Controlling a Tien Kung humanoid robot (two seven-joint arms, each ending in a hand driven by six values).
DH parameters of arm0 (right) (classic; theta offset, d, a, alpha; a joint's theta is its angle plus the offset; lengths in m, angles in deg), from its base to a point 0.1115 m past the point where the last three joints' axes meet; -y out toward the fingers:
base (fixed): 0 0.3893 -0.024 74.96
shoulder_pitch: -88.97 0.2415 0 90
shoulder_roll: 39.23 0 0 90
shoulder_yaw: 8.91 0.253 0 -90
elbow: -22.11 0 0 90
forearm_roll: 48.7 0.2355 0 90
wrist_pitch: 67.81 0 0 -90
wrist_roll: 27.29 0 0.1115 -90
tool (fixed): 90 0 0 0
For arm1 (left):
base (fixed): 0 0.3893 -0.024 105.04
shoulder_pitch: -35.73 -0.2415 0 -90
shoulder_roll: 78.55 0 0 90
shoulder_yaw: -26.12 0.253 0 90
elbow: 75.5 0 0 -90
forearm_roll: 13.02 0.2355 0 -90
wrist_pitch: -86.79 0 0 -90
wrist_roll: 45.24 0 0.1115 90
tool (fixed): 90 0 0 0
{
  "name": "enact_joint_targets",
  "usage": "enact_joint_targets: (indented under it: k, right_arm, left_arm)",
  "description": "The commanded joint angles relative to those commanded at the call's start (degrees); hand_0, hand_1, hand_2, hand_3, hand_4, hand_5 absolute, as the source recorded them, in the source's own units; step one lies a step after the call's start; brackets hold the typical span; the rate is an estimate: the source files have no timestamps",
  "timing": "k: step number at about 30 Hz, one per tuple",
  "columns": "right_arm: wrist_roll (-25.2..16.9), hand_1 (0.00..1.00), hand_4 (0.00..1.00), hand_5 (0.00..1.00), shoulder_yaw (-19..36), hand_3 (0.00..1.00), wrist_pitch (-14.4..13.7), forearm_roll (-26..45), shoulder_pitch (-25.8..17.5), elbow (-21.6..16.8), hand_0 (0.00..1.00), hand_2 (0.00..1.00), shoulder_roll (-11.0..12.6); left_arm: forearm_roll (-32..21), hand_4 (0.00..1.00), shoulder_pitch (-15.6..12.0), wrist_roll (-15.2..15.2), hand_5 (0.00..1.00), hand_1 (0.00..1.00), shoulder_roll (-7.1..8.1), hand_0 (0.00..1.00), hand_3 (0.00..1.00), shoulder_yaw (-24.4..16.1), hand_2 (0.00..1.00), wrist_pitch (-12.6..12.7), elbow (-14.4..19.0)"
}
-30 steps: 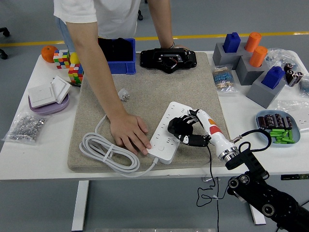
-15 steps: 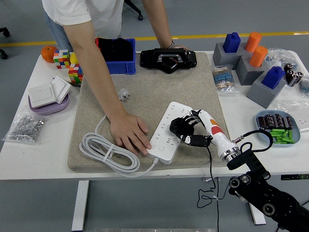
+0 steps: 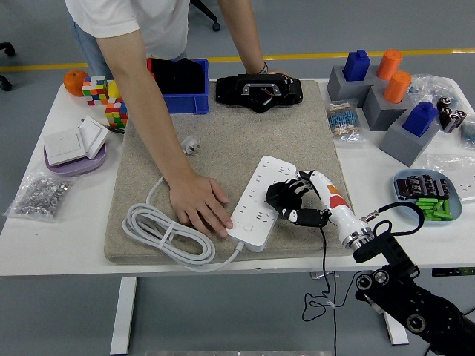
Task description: Press the white button,pick up the black plug,place it near the board,insert it into the board
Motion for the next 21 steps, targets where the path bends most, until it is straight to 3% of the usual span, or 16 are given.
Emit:
enact_joint_targets:
  k: [17, 18, 21]
  right_arm:
    - [-0.8, 0.331, 0.823, 0.002, -0.1, 0.498, 0.7, 0.7, 0.0, -0.2, 0.386, 0.347, 0.0]
    - [-0.8, 0.399, 0.841, 0.002, -0.1, 0.537, 0.7, 0.8, 0.0, -0.3, 0.419, 0.427, 0.0]
    - [-0.6, 0.399, 0.841, 0.002, 0.0, 0.537, 0.8, 0.8, 0.0, -0.2, 0.419, 0.427, 0.0]
  left_arm:
    - [-0.1, 0.649, 0.0, 0.0, 0.287, 0.663, -0.03, 0.707, 0.682, -0.3, 0.590, 0.1, 0.0]
    - [-0.1, 0.650, 0.0, 0.0, 0.288, 0.663, -0.04, 0.707, 0.683, -0.3, 0.590, 0.1, 0.0]
    - [0.0, 0.650, 0.0, 0.0, 0.288, 0.663, -0.07, 0.707, 0.683, -0.4, 0.590, 0.1, 0.0]
